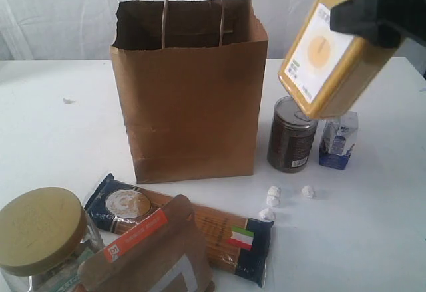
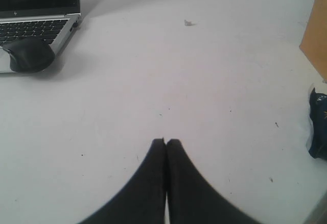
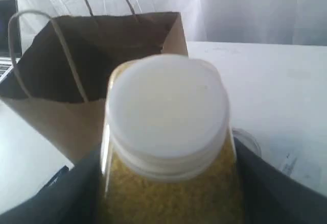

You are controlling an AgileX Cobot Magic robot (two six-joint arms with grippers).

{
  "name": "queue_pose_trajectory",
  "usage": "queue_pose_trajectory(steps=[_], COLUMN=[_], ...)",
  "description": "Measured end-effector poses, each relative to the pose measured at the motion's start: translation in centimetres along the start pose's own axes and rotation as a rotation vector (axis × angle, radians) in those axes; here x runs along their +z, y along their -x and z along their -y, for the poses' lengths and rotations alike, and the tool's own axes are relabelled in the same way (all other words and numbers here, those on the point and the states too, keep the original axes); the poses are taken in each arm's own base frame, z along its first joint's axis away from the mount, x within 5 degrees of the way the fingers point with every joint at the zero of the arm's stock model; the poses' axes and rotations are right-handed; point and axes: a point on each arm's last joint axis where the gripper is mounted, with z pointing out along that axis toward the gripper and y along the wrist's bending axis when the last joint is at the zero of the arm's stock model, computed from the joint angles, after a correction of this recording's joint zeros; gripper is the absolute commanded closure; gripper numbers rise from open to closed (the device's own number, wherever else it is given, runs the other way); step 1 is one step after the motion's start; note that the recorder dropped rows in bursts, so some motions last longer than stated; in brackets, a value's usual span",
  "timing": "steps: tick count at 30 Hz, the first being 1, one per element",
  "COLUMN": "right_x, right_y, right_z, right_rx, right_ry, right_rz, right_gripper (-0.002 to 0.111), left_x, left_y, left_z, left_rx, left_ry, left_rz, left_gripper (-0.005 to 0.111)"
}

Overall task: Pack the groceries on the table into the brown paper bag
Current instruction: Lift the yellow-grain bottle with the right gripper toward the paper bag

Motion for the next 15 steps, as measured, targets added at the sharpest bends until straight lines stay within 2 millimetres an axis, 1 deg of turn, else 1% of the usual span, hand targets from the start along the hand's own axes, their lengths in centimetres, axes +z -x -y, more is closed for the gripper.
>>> queue_pose_trajectory(steps=[1,2,3,4,5,6,8,13,15], right_x=[0.3,1.3,1.7,2.4,2.8,3.2,3.4,4.1,3.9], right_y=[0.6,1.8,2.3,3.7,4.3,5.9,7.5,8.4,8.9], right_z=[0.0,0.0,0.0,0.0,0.0,-0.1,-0.3,-0.1,-0.2], right_rx=[-0.001,-0.003,-0.006,-0.017,-0.022,-0.027,0.012,0.088,0.138], right_ry=[0.000,-0.001,-0.002,-0.006,-0.010,-0.013,0.005,0.019,0.033], right_rz=[0.007,0.008,0.011,0.032,0.047,0.108,0.200,0.295,0.344], right_gripper=[0.108,0.108,0.108,0.108,0.108,0.108,0.108,0.108,0.108], left_x=[0.0,0.0,0.0,0.0,0.0,0.0,0.0,0.0,0.0], left_y=[0.0,0.0,0.0,0.0,0.0,0.0,0.0,0.0,0.0], left_z=[0.0,0.0,0.0,0.0,0.0,0.0,0.0,0.0,0.0], left_rx=[0.000,0.000,0.000,0.000,0.000,0.000,0.000,0.000,0.000], left_ry=[0.000,0.000,0.000,0.000,0.000,0.000,0.000,0.000,0.000], left_rz=[0.000,0.000,0.000,0.000,0.000,0.000,0.000,0.000,0.000], left_gripper=[0.107,0.107,0.107,0.107,0.107,0.107,0.107,0.107,0.107])
